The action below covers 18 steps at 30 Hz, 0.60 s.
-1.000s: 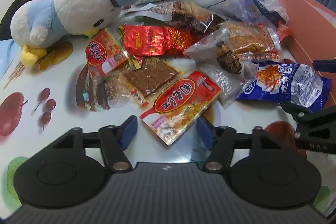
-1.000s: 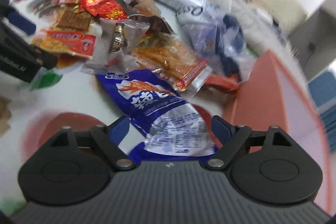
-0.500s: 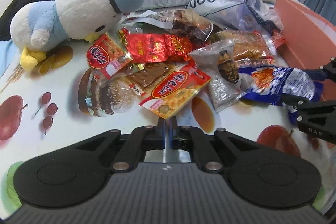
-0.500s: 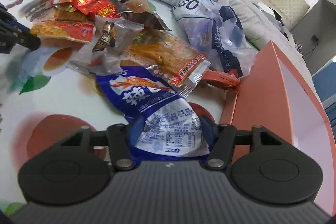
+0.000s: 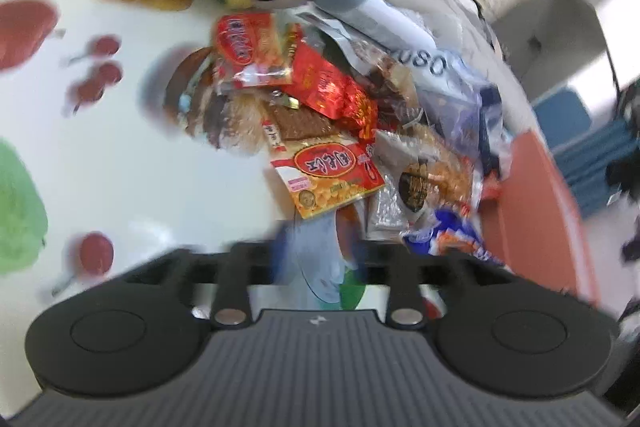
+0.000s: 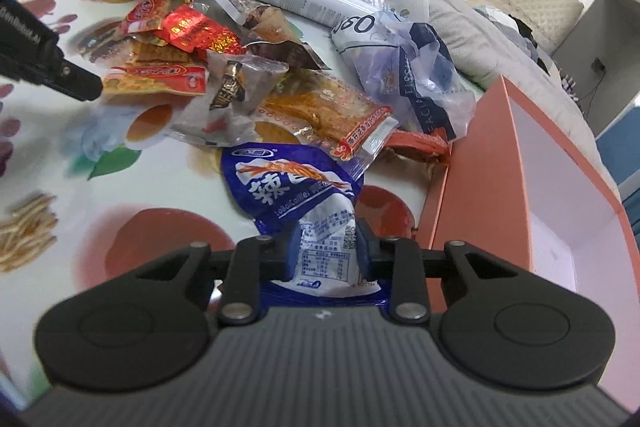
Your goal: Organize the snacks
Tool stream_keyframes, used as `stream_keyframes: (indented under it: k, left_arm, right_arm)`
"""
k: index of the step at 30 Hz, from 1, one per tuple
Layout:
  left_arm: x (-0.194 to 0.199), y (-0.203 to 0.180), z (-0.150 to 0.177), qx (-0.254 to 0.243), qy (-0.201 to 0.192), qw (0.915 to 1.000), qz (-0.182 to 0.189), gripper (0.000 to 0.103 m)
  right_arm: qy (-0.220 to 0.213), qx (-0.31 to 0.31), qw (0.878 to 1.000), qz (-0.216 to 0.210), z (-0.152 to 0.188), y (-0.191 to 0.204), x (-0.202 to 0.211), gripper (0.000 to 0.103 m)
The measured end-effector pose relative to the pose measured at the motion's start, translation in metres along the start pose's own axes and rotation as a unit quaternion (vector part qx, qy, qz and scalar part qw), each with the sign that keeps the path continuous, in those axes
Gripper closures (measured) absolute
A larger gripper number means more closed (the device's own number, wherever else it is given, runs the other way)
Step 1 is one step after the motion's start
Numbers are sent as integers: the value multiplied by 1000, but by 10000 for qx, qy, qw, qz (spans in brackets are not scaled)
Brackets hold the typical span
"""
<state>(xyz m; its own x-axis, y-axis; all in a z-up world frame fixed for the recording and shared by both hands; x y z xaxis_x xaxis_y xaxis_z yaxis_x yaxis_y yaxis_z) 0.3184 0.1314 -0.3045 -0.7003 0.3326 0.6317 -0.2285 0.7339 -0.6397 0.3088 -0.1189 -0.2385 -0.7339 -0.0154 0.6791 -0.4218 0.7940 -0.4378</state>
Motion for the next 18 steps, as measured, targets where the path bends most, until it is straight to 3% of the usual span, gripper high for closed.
stream_keyframes:
  k: [1, 3, 6, 11, 15, 18]
  left_arm:
    - [2, 1, -1, 132, -96, 9998, 81, 32]
    - [2, 1, -2, 383, -161, 9986, 338, 32]
    - [-2, 7, -7, 758, -266, 9960, 399, 33]
    - [-19, 24, -18, 1885, -364, 9792, 652, 38]
    - [-31, 28, -23, 2261, -300, 9714, 653, 53]
    - [-39, 25, -24, 2137, -173, 9756, 472, 69]
  right_arm:
    - [3, -40, 10000, -31, 1, 0, 2, 72]
    - [13, -162, 9998, -116, 3, -1, 5, 73]
    - [20, -399, 9990, -216, 5, -4, 8, 79]
    - [41, -492, 9985, -218, 7, -6, 6, 80]
    - [27, -528, 9983, -229, 7, -7, 3, 81]
    - [7, -565, 9981, -261, 6, -7, 3, 83]
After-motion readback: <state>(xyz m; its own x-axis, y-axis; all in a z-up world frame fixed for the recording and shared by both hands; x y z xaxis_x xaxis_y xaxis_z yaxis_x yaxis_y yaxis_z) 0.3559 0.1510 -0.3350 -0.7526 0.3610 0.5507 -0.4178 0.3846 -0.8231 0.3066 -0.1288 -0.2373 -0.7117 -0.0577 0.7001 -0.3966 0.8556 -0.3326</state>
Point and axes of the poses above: each gripper's, at about its wrist camera, not at the fingertips, and x roughly against the way its jaws point, y to its left, z to its underside, the point moved 9 cm from there along -x, roughly the way its jaws point, and after that the axes turned 5 degrees about z, right-handed, at the moved point
